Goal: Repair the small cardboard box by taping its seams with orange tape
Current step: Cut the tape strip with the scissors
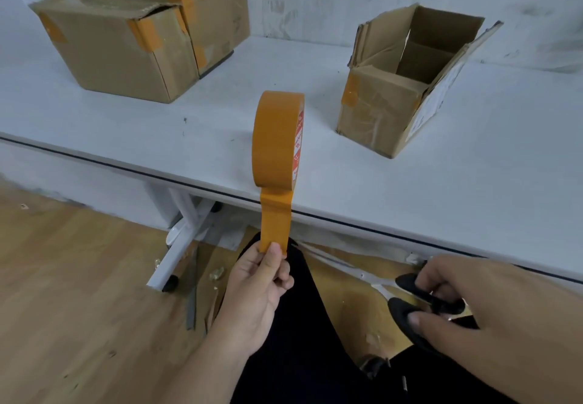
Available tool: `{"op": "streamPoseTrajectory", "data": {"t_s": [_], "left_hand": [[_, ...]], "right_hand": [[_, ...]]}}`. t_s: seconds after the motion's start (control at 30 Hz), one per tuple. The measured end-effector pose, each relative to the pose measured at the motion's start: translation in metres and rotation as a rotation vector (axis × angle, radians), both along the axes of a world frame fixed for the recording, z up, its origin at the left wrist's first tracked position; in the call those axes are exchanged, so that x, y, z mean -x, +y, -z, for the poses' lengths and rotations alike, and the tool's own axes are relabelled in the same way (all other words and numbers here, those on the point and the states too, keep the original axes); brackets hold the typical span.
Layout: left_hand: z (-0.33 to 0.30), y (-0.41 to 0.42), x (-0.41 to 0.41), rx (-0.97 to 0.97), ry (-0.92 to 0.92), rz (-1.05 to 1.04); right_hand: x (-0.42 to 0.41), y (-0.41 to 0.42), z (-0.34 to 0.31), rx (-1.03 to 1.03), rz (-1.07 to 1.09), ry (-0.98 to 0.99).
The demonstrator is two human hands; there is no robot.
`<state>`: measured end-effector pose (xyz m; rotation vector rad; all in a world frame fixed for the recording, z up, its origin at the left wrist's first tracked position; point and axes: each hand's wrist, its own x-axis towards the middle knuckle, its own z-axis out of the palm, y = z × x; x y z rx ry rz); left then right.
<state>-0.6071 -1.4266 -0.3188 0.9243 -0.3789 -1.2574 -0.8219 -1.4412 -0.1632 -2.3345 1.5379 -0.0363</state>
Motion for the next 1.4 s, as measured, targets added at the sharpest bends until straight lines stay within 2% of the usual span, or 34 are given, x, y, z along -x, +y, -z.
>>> {"op": "streamPoseTrajectory", "data": {"t_s": [0.37, 0.97, 1.2, 1.4], "left_hand": [[0.004, -0.002, -0.001, 0.033, -0.034, 0.026], [0.007, -0.003, -0.008, 0.048, -0.099, 0.044], [0.006, -0.002, -0.009, 0.048, -0.077, 0.068], [0.004, -0.003, -0.008, 0.093, 0.004, 0.086]], "right_hand": [[-0.018, -0.014, 0.006, -0.184, 0.039, 0.044], [-0.041, -0.027, -0.016, -0.177, 0.018, 0.075], [-0.049, -0.034, -0.025, -0.142, -0.007, 0.119], [-0.045, -0.038, -0.026, -0.206, 0.003, 0.048]]}}
